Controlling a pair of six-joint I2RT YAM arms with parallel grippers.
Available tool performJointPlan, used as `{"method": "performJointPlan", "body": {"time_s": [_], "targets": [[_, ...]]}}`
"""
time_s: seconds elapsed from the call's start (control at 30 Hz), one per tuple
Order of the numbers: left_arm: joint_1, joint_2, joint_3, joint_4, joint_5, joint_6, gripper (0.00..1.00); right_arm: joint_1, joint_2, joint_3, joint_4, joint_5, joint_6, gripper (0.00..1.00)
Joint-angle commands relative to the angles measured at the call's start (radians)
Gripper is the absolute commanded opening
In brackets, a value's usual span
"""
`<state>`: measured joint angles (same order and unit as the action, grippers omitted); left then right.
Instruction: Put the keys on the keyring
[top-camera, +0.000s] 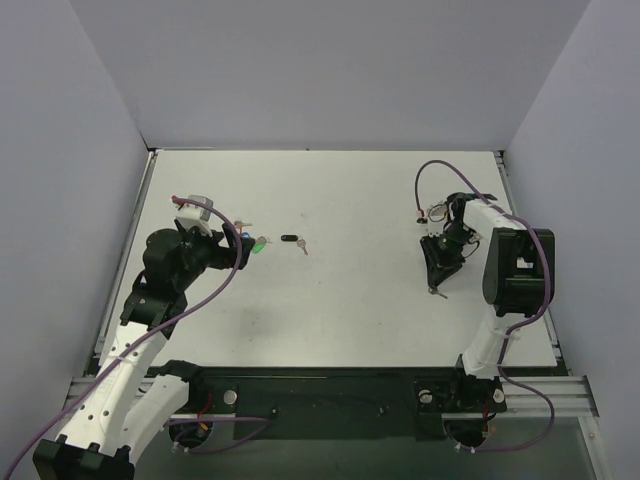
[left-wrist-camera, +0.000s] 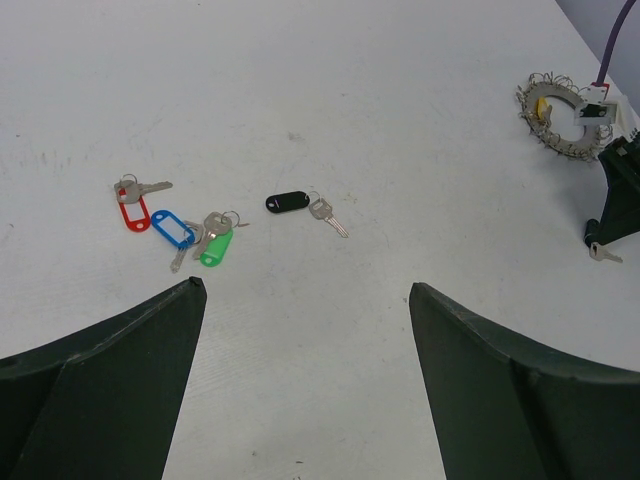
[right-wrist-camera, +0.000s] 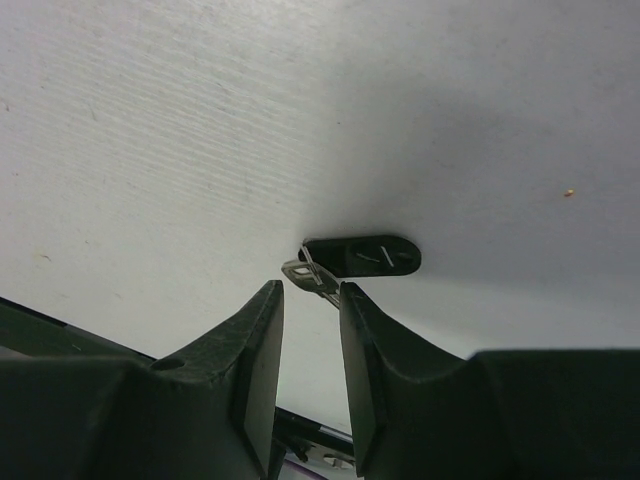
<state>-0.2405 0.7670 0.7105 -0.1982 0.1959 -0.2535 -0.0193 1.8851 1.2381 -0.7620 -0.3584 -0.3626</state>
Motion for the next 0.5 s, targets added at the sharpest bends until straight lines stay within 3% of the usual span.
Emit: {"method": "performJointPlan", "body": {"time_s": [0.0,0.47], "targets": [[-0.003,-0.009,0.02,0.054,0.019,0.011,0.93,-0.03,-0.014,0.027,-0.042,0.003,0.01,0.25],[-0.002,-0.011,0.017,0.054,0.02,0.01,0.93,0.004,0.035,0.057,-0.053,-0.01,0.013,0.19]]}}
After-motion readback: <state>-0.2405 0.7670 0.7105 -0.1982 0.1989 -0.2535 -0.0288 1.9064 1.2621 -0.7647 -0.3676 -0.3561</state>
